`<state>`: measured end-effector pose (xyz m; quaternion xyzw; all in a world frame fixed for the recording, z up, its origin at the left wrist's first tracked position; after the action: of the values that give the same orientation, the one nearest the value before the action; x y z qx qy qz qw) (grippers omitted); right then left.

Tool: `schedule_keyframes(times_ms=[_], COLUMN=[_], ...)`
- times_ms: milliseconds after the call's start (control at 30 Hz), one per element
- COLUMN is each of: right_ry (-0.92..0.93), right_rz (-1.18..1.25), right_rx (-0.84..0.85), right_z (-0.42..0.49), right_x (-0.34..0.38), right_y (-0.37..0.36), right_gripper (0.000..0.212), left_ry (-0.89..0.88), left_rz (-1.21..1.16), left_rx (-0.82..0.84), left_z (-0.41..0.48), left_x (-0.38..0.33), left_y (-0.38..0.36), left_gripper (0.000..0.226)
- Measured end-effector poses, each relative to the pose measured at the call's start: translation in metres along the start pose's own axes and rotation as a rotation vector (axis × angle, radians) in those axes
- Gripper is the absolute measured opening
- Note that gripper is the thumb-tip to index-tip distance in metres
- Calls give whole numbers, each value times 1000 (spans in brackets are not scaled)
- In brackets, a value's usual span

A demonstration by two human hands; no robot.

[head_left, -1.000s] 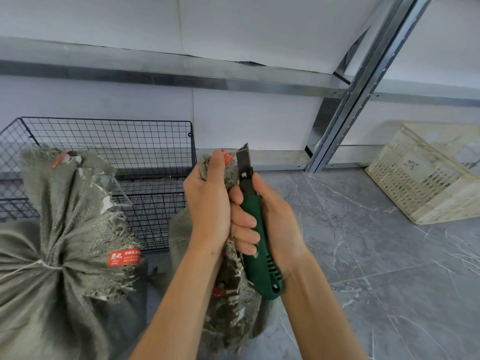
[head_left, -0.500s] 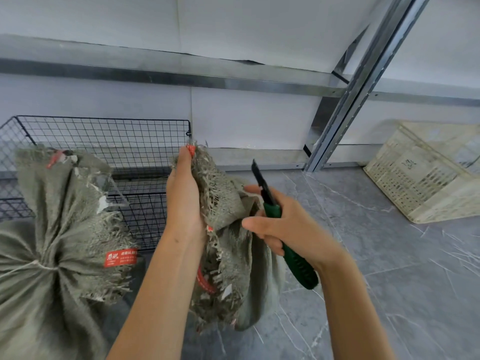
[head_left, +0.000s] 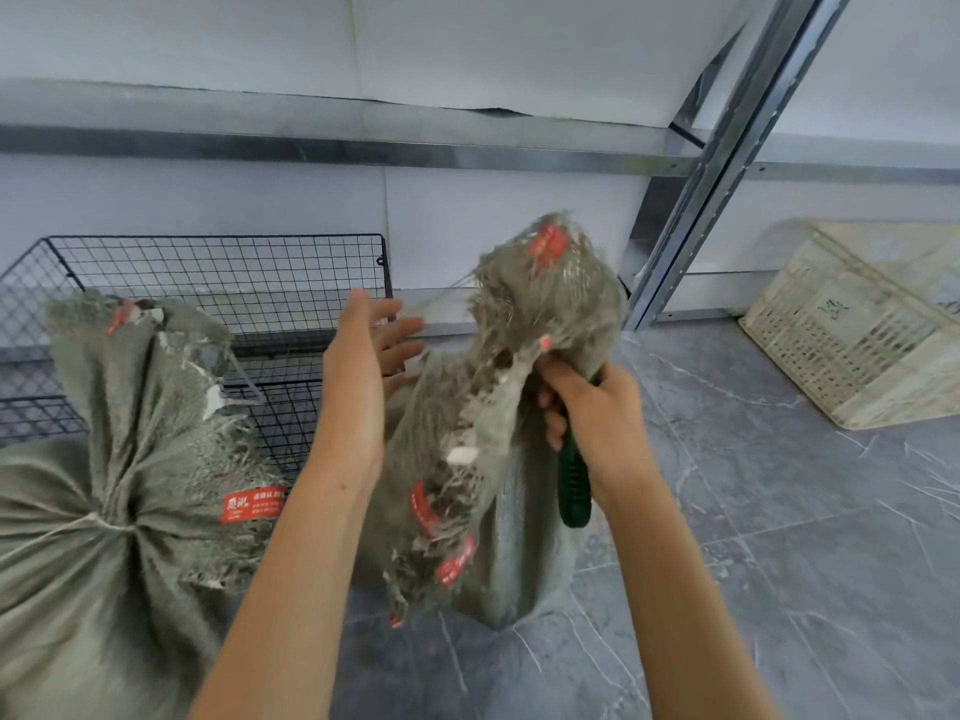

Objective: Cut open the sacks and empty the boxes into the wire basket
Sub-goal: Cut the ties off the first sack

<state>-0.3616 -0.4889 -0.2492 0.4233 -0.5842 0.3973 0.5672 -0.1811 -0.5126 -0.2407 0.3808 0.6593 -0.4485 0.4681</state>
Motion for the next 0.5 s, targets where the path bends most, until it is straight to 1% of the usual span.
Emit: schedule_keyframes(times_ms=[67,133,167,200,233,300,333,367,400,433,467,500], right_ry=[-25,-36,-38,-41,-48,-63,-68,-72,-72,-69,-65,-58], right_rz=[92,137,152,167,180,199,201,196,186,176,173,167], right_rx=[-56,-78,-85,-92,-103,-132,-144,-153,-158,-162,-157,-142], right_z=[4,6,6,6,6,6,6,5,6,6,7,7], right_x=[1,1,2,2,3,5,5,5,5,4,3,3], right_y=[7,10,11,11,10,10,11,10,10,10,10,10], right_gripper=[21,17,16,17,18,21,21,20,18,15,13,13], left_ry=[-51,-140,-162,-142,-79,175,312,397,417,399,358,316], left_rz=[272,640,814,951,1041,1085,1068,1051,1025,966,875,768], left_rx=[-99,-99,-64,-1,88,275,347,413,473,507,495,445], left_z=[7,12,12,13,12,4,-3,-9,-12,-14,-12,-10], left_x=[6,17,22,28,35,44,48,50,52,53,51,47], left_y=[15,25,28,30,31,30,30,30,29,27,24,21], left_gripper=[34,30,32,39,50,70,71,65,58,50,40,31])
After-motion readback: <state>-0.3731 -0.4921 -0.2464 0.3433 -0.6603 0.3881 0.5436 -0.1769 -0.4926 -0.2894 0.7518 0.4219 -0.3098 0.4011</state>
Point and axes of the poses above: each hand's wrist, its own z-axis towards the middle knuckle, its own y-axis out of the back of the hand, x = y × z, the point moved 3 cm from there along z, towards the middle knuckle, and after that the axes turned 6 degrees about -x, right-handed, at the moved point
